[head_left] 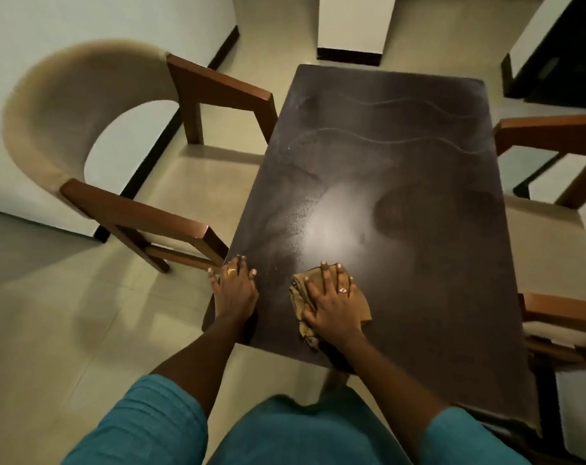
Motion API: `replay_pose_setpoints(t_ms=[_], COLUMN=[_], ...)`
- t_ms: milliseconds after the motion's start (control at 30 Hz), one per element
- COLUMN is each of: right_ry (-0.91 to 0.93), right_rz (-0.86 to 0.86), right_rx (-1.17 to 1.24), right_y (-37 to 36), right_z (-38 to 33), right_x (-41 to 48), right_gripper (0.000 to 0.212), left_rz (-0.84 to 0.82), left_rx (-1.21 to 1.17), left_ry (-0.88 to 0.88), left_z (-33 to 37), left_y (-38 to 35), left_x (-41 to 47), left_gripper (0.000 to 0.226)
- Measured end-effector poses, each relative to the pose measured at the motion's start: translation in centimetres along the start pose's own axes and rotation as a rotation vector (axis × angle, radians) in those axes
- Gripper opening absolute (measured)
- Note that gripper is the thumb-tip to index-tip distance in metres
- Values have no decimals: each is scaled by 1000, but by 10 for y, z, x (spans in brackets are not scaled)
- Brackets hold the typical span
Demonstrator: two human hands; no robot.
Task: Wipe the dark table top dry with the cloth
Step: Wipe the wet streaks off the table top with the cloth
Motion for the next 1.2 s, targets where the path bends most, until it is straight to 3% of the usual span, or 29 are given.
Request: replay_pose_setpoints(t_ms=[133,233,400,733,867,1200], right_ry=[216,406,532,323,220,23], right_rz=[89,66,-31,-27,11,14], right_rx=[-70,-35,-47,-30,-14,-25], right_y=[5,5,10,39,50,70], right_z=[-16,-34,-54,-49,-29,28], right_x=[15,39,124,303,362,466], right_gripper=[60,57,59,69,58,58], left_rz=[67,72,71,90,66,-31], left_rx=[-156,-229,-394,-664,-658,-510], left_ry=[211,245,218,94,72,-19], left_z=[4,-1,-11,4,22,66], left_y=[6,4,3,12,15,15], left_x=[20,36,83,206,256,321], left_gripper=[47,46,43,39,37,36])
Point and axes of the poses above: each hand's wrist, its own x-axis towards the middle knuckle, its own y-axis out of the back of the hand, z = x × y, the point moved 4 cm from there along x, towards the middle knuckle, and after that the axes turned 2 degrees about z, right-handed, at the moved point
